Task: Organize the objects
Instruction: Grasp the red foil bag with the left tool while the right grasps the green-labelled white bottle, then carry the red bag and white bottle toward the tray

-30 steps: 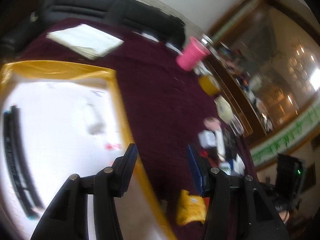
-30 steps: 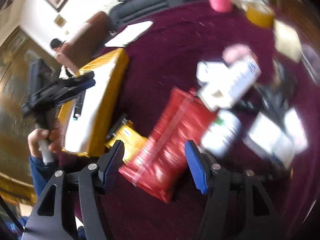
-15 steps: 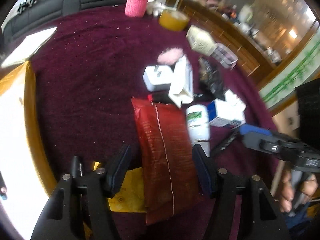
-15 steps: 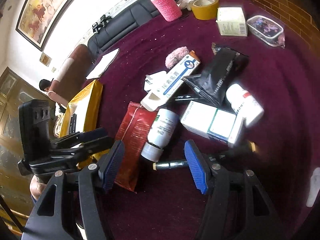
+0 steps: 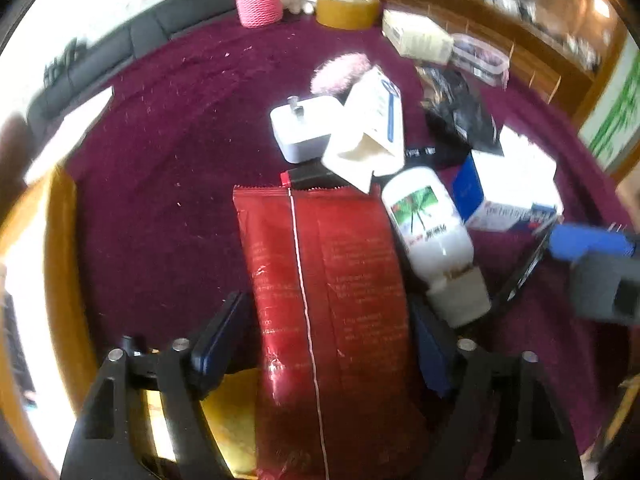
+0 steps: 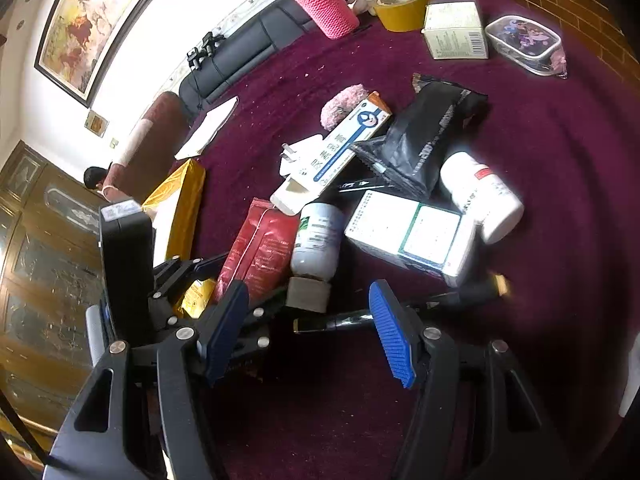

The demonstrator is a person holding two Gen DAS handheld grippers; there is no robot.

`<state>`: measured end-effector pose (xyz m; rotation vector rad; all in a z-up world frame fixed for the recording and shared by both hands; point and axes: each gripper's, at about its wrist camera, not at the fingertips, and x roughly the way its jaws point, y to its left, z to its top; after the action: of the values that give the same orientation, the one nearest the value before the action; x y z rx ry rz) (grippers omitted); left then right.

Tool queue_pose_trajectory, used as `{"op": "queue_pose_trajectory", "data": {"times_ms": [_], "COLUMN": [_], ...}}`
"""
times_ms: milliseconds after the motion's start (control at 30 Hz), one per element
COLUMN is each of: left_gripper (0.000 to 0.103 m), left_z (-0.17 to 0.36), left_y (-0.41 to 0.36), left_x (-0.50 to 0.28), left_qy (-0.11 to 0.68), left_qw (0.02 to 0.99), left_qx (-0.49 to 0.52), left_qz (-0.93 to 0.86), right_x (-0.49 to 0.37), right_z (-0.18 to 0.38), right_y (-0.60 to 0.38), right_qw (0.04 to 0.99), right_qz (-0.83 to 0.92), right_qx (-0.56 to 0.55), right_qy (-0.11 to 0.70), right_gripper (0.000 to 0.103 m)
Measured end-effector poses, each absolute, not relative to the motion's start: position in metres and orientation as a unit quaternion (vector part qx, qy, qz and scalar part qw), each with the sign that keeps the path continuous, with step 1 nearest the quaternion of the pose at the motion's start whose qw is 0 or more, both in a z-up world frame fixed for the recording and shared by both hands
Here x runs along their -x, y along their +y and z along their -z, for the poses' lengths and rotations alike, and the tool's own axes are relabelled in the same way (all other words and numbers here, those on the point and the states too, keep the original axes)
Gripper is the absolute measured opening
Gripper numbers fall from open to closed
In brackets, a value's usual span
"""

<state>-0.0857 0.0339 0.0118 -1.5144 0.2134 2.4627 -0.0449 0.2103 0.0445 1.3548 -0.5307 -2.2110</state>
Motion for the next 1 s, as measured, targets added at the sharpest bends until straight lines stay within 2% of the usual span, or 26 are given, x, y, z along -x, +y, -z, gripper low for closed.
{"op": "queue_pose_trajectory", "data": {"times_ms": [33,67,167,367,600,667,800,1000], "left_gripper": [0.053,0.052,0.051,0.051,0.051,0.051,0.051,0.051], "left_z": [-0.013,-0.015,-0.019,-0.022,-0.028,-0.029,-0.035,-0.039], "left_y": [0.030,0.021,-0.004,-0.038,-0.049,-0.051,-0.049,-0.039], "left_x": [0.084,0.083,0.084,0.082,0.082,0.082,0.080,0.079], "left_qy": [0.068,0.052,-0.018,-0.096,-0.125,-0.127,-0.119,-0.098], "left_qw": [0.120,0.121,0.148,0.162,0.162,0.160,0.153,0.149], "left_qx": [0.510,0.505,0.504,0.485,0.470,0.466,0.450,0.439], "left_qz": [-0.849,-0.853,-0.851,-0.854,-0.859,-0.861,-0.872,-0.881], "right_x": [0.045,0.045,0.049,0.065,0.078,0.075,0.066,0.070], "right_z": [-0.045,-0.046,-0.044,-0.033,-0.020,-0.016,-0.014,-0.008], "right_y": [0.207,0.203,0.189,0.164,0.151,0.145,0.148,0.172], "right_qw": [0.245,0.245,0.239,0.203,0.178,0.177,0.180,0.217], "right_qz": [0.811,0.812,0.816,0.824,0.835,0.843,0.864,0.860], "right_qx": [-0.496,-0.497,-0.501,-0.514,-0.513,-0.503,-0.467,-0.439], "right_qy": [-0.191,-0.185,-0.164,-0.124,-0.090,-0.062,-0.057,-0.147], "right_gripper": [0.062,0.062,0.062,0.061,0.060,0.032,0.031,0.031]}}
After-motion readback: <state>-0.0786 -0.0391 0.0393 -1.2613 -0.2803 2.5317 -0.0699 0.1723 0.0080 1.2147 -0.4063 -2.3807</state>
